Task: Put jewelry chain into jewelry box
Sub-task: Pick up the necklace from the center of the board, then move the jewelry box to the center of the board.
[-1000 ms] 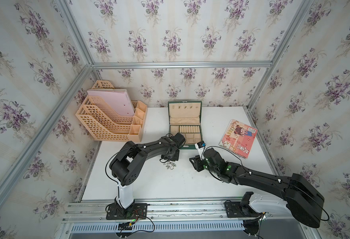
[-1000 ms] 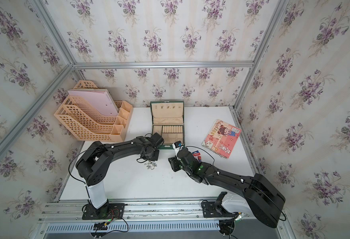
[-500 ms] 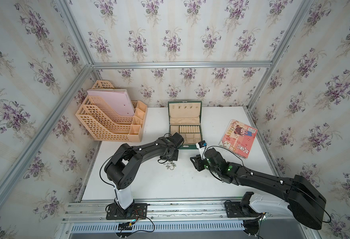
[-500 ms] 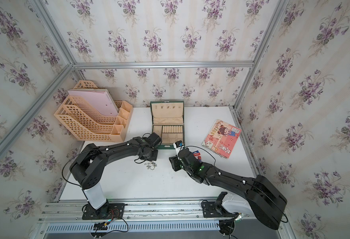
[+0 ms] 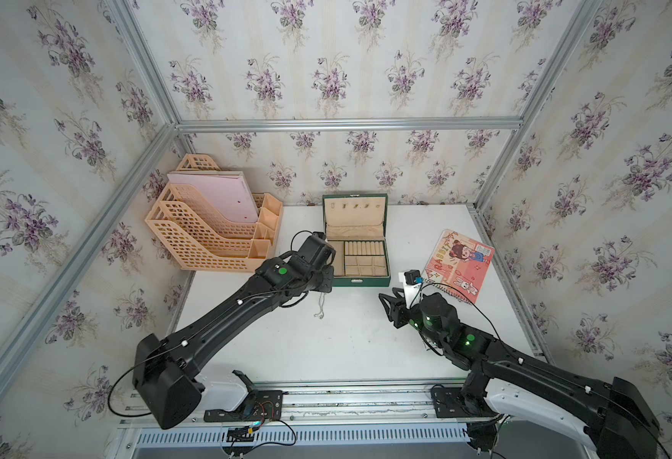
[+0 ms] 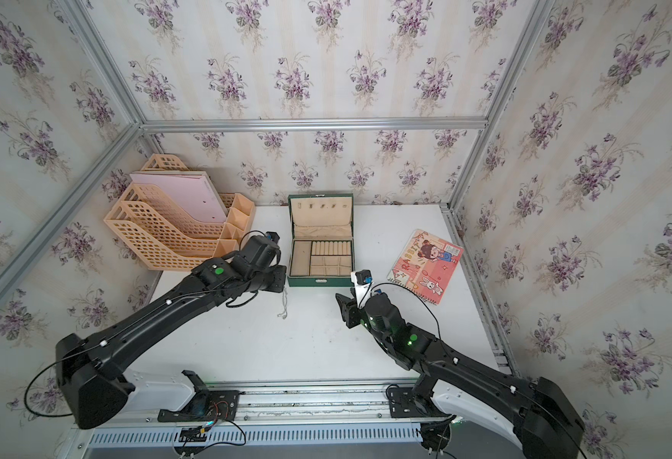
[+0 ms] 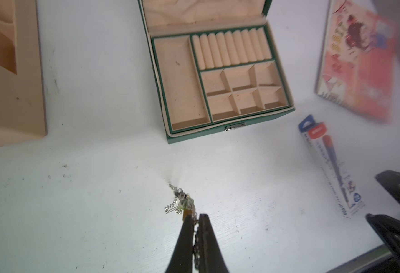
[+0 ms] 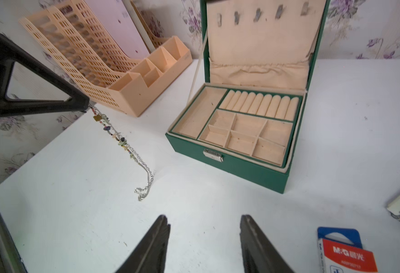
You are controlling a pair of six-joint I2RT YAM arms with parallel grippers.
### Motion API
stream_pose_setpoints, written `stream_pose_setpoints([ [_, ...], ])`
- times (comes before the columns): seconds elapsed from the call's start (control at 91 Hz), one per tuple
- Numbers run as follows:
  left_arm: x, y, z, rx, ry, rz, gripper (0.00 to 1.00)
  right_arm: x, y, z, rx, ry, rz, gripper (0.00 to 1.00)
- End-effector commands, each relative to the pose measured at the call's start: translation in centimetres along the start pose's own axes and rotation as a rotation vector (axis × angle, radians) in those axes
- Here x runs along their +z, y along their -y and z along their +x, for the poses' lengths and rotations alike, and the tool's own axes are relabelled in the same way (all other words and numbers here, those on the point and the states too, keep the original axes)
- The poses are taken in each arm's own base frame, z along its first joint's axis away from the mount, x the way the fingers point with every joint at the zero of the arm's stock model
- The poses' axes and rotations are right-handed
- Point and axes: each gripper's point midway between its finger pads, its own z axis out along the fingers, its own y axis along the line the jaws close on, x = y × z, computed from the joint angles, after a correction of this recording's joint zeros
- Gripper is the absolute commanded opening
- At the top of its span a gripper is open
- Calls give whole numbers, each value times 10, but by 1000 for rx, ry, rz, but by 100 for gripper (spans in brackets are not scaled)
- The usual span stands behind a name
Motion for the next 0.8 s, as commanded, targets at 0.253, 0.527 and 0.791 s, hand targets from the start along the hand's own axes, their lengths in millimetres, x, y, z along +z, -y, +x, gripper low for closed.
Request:
stream_pose_setpoints([
  [0.253,-81,16,-45,144,200,99,0,24,47,-63,206,-24,239,56],
  [0.527,-92,19,-51,183,239,115,0,80,153,-29,403,-248,392,52],
  [0.791,-91,11,-43,199,245,96,0,125,164,9,439,-383,338,58],
])
